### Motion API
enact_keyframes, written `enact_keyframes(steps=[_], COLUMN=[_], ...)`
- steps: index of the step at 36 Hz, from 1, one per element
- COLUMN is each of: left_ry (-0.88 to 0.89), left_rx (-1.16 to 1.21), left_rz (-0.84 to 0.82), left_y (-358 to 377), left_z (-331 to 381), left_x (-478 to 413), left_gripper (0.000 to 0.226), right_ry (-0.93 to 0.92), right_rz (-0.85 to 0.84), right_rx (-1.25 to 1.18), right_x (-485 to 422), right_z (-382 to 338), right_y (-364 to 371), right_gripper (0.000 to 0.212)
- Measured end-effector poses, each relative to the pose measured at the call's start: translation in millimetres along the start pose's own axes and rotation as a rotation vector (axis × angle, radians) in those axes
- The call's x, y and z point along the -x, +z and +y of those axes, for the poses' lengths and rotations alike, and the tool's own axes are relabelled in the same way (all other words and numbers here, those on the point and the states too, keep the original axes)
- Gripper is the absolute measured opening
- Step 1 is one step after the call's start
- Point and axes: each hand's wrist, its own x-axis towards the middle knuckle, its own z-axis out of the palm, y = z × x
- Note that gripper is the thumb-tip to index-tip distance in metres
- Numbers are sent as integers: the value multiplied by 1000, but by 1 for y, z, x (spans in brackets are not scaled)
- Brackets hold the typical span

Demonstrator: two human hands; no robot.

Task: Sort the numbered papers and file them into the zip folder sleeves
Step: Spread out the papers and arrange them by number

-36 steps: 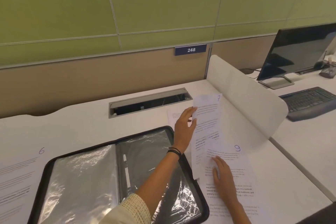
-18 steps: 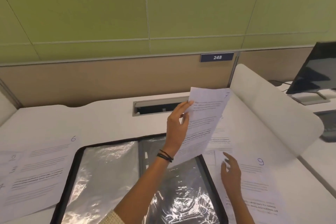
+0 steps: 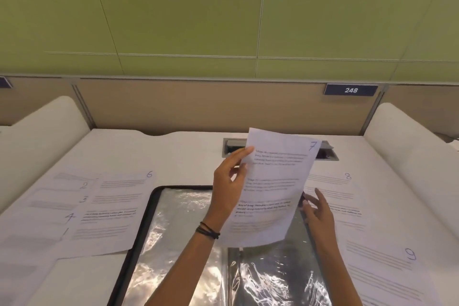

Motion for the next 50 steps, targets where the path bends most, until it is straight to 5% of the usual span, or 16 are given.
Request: enact_keyframes(steps=[12, 17, 24, 40, 42, 45, 50], left_ry=[-87, -168, -269, -747, -747, -772, -871], left_rx=[0, 34, 17, -111, -38, 111, 253], left_rz=[186, 296, 369, 311, 393, 501, 422], left_y=[-87, -124, -180, -293, -299, -308, -305], left_z=[-7, -11, -27, -59, -57, -58, -63], left_x=[22, 38, 60, 166, 178, 195, 207], left_gripper=[41, 30, 45, 21, 28, 68, 61], right_ry=[-102, -121, -42, 187, 193, 217, 219], right_rz=[-266, -363, -459, -413, -400, -375, -361], right_rx=[31, 84, 50, -51, -50, -68, -92], right_x=[21, 32, 53, 104, 109, 116, 124], right_z=[-18, -19, -24, -4, 0, 7, 14], right_y=[49, 76, 117, 198, 208, 221, 245], right_gripper=[15, 10, 10, 6, 7, 7, 6])
